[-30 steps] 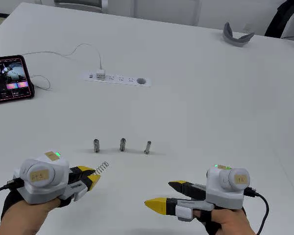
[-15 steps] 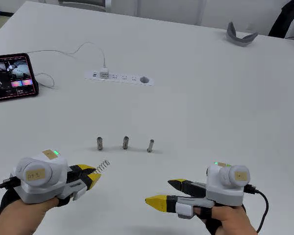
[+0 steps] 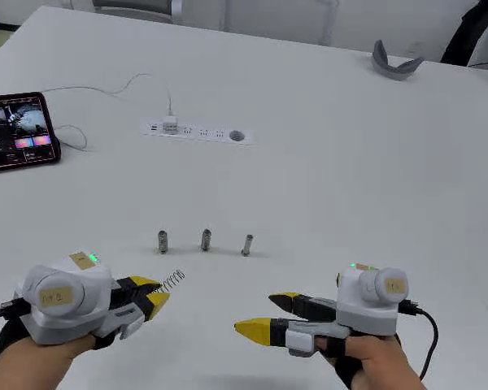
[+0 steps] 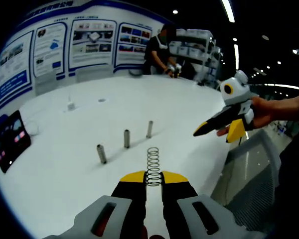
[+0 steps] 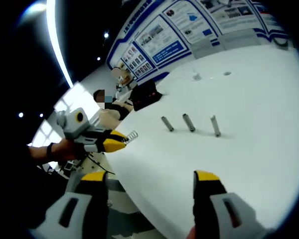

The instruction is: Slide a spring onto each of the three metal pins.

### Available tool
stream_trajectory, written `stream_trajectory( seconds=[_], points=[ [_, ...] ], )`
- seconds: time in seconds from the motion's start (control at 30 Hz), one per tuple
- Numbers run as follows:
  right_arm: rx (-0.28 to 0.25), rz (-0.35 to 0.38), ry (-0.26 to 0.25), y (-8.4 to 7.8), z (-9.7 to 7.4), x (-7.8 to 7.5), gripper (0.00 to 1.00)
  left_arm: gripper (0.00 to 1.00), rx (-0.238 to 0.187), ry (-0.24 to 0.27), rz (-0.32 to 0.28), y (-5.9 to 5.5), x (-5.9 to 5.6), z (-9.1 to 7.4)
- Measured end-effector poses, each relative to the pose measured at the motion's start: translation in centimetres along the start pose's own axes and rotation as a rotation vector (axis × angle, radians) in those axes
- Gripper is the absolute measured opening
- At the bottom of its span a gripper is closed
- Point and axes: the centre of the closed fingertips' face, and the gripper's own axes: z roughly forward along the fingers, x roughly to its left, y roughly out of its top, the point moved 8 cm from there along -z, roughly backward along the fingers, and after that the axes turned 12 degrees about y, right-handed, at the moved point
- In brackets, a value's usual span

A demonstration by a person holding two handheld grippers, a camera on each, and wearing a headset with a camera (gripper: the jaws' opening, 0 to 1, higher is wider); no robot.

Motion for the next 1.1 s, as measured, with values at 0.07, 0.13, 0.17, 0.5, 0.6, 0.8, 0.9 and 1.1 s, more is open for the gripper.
stream_trajectory(
  seconds=[0.07, 0.13, 0.17, 0.5, 0.6, 0.8, 0.9, 1.1],
  points=[
    [0.001, 0.0, 0.005, 0.1, 0.1, 0.1, 0.7, 0.11, -0.002, -0.005, 0.003, 0.2, -0.2, 0.0],
    [0.002, 0.002, 0.012, 0.2, 0.3, 0.1, 0.7, 0.11, -0.003, -0.014, 0.007, 0.3, -0.4, 0.2],
    [0.003, 0.003, 0.015, 0.3, 0.3, 0.1, 0.7, 0.11, -0.003, -0.02, 0.012, 0.3, -0.6, 0.3],
    [-0.033, 0.036, 0.067, 1.3, 1.0, 0.4, 0.61, 0.11, -0.015, -0.068, 0.045, 1.5, -2.0, 0.8],
    [-0.053, 0.055, 0.089, 1.7, 1.3, 0.6, 0.57, 0.11, -0.019, -0.083, 0.055, 1.9, -2.5, 1.0],
    [-0.081, 0.081, 0.121, 2.2, 1.5, 0.8, 0.49, 0.11, -0.027, -0.109, 0.071, 2.5, -3.2, 1.2],
    [-0.097, 0.096, 0.138, 2.4, 1.6, 1.0, 0.45, 0.11, -0.03, -0.122, 0.08, 2.6, -3.6, 1.3],
    [-0.106, 0.114, 0.16, 2.6, 2.0, 1.0, 0.4, 0.11, -0.033, -0.149, 0.093, 2.9, -4.6, 1.4]
  ],
)
